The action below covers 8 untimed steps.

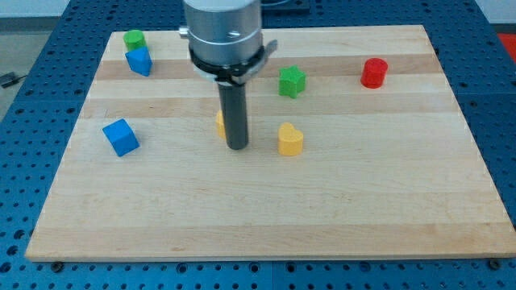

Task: Place the yellow hexagon to the top center

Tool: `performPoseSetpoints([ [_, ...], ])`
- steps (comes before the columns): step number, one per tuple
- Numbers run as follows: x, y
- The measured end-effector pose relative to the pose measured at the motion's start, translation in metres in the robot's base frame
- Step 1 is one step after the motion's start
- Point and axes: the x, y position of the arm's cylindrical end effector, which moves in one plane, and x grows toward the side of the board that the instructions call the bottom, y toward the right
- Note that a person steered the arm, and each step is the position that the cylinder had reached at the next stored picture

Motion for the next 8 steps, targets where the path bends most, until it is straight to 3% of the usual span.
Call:
performPoseSetpoints([
  [2, -0.054, -0.042],
  [3, -0.057, -0.039],
  [4, -0.026, -0.023],
  [5, -0.023, 0.014],
  [6, -0.049, 0.031],
  [8, -0.062, -0.024],
])
